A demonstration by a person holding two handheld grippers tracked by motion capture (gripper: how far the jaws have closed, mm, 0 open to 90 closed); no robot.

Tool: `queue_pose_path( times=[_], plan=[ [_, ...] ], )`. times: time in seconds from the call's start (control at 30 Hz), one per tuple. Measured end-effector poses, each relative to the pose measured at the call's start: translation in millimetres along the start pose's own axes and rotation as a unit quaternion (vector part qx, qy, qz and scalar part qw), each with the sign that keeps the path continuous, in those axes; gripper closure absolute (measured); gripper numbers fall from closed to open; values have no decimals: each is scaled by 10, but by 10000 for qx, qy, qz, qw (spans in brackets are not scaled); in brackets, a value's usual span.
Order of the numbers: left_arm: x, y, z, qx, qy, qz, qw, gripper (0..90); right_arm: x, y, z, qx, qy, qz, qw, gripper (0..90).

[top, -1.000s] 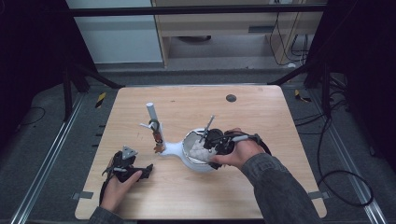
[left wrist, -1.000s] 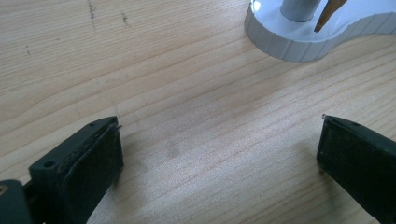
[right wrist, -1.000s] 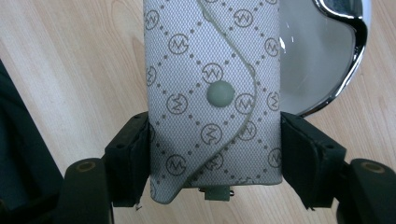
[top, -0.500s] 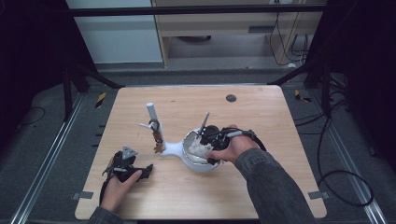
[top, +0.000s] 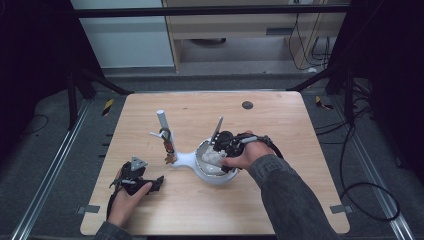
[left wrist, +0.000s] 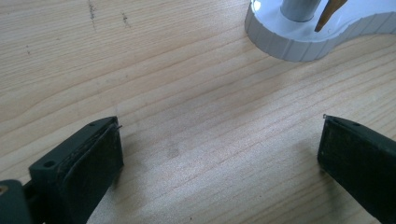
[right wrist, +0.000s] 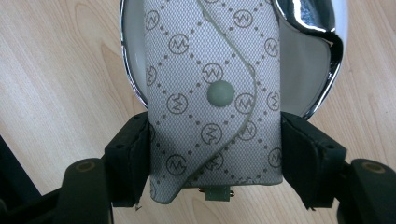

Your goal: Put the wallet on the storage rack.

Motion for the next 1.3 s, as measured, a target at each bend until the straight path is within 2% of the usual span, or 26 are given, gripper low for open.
queue_pose_path(
  times=[0.53, 0.9, 1.3],
  plan=[
    [1, 0, -1, -4, 1, 2, 10000, 0, 50, -47, -13, 8, 6, 20, 10000, 309],
    [2, -1, -2, 12, 6, 7, 10000, 0, 116, -100, -3, -94, 104, 62, 9999, 309],
    [4, -2, -5, 26, 16, 10, 10000, 0, 149, -130, 1, -55, 129, 57, 9999, 308]
  ],
)
Point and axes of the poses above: each handheld gripper's, and its own axes: x roughly forward along the jaws, y roughly out of its underside, z roughly to its left, the point moved 7 cm from there along x, roughly forward along the jaws, and after that the axes turned 11 degrees about y, right-handed, at the moved point
